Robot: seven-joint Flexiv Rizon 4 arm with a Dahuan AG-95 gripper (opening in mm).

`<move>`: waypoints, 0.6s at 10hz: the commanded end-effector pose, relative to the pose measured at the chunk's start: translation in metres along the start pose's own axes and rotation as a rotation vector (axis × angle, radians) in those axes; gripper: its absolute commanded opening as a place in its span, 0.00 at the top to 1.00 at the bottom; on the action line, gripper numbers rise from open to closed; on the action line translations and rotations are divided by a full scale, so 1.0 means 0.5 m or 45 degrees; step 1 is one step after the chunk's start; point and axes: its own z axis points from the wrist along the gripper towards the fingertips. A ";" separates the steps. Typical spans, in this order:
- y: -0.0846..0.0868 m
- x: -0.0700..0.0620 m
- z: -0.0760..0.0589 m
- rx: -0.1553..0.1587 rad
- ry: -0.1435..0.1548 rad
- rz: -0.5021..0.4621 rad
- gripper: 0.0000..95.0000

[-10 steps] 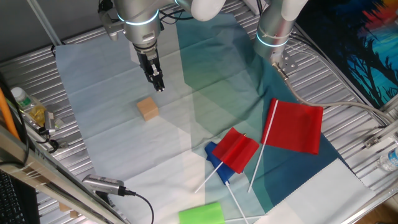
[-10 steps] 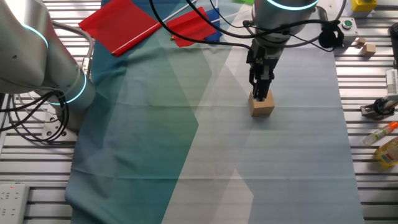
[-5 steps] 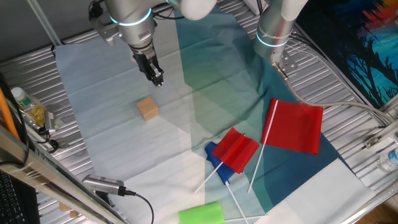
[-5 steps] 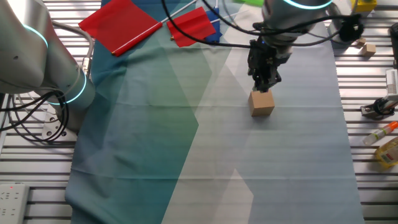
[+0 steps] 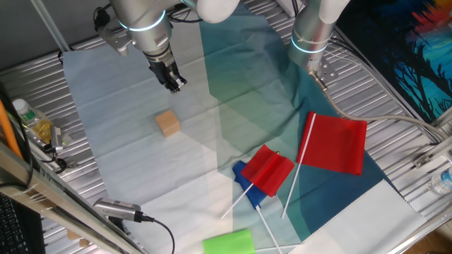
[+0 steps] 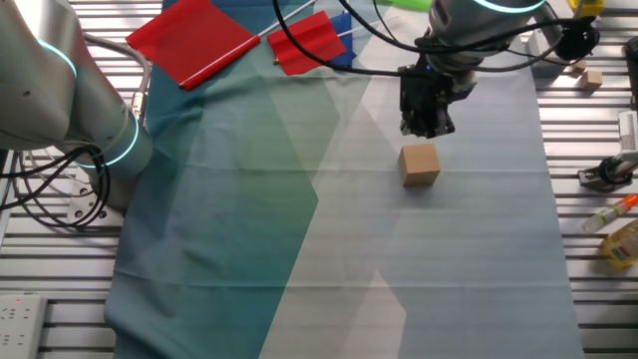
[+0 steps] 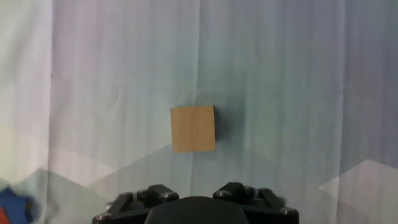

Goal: Use the gripper to push the small block from left to right

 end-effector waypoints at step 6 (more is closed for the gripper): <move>-0.035 -0.006 -0.014 -0.002 0.007 -0.026 1.00</move>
